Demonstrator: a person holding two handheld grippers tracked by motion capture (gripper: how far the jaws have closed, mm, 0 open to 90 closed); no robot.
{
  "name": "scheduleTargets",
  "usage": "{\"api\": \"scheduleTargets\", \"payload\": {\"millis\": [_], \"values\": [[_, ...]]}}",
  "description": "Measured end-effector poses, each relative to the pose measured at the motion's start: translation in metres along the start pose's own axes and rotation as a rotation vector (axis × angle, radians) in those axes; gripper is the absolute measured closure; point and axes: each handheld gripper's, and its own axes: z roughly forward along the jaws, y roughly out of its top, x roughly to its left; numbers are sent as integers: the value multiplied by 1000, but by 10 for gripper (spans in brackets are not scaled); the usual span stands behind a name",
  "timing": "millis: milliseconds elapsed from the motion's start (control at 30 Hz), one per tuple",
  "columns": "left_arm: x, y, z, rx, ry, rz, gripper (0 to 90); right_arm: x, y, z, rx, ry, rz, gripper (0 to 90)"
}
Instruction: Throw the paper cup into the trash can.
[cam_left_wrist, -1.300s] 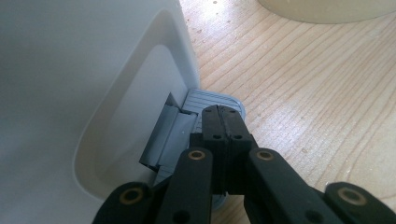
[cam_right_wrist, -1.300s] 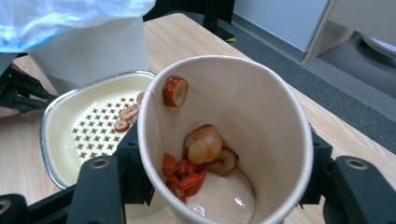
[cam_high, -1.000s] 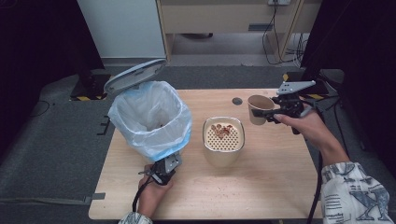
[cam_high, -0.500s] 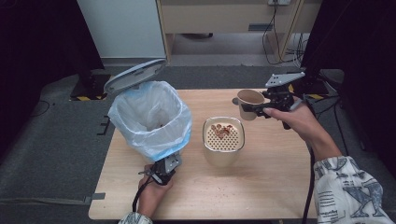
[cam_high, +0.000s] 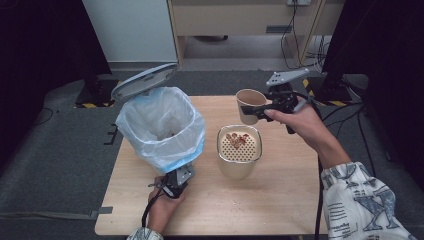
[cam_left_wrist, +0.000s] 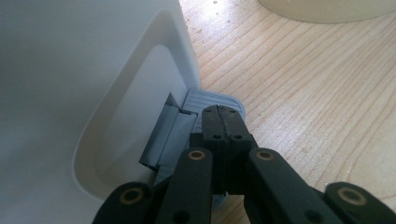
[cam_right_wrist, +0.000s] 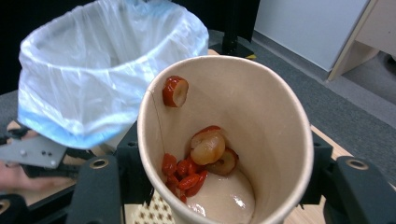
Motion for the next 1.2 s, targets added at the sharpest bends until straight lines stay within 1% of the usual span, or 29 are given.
{"api": "scheduleTargets", "payload": {"millis": [167, 300, 400, 600, 667, 867, 1000, 1200], "values": [[0, 0, 0, 2, 0, 4, 890, 10, 13, 7, -11, 13, 0, 380], [0, 0, 0, 2, -2, 2, 891, 19, 24, 11, -19, 22, -14, 380], [0, 0, 0, 2, -1, 2, 890, 27, 33, 16, -26, 30, -18, 380], [0, 0, 0, 1, -3, 0, 890, 41, 47, 25, -35, 49, -41, 379], [0, 0, 0, 1, -2, 0, 891, 44, 51, 27, -50, 65, -36, 378], [0, 0, 0, 1, -3, -1, 890, 51, 57, 38, -39, 69, -47, 377], [0, 0, 0, 0, -2, -1, 890, 57, 65, 45, -50, 77, -52, 375], [0, 0, 0, 0, -2, 1, 890, 68, 74, 60, -58, 89, -56, 372]]}}
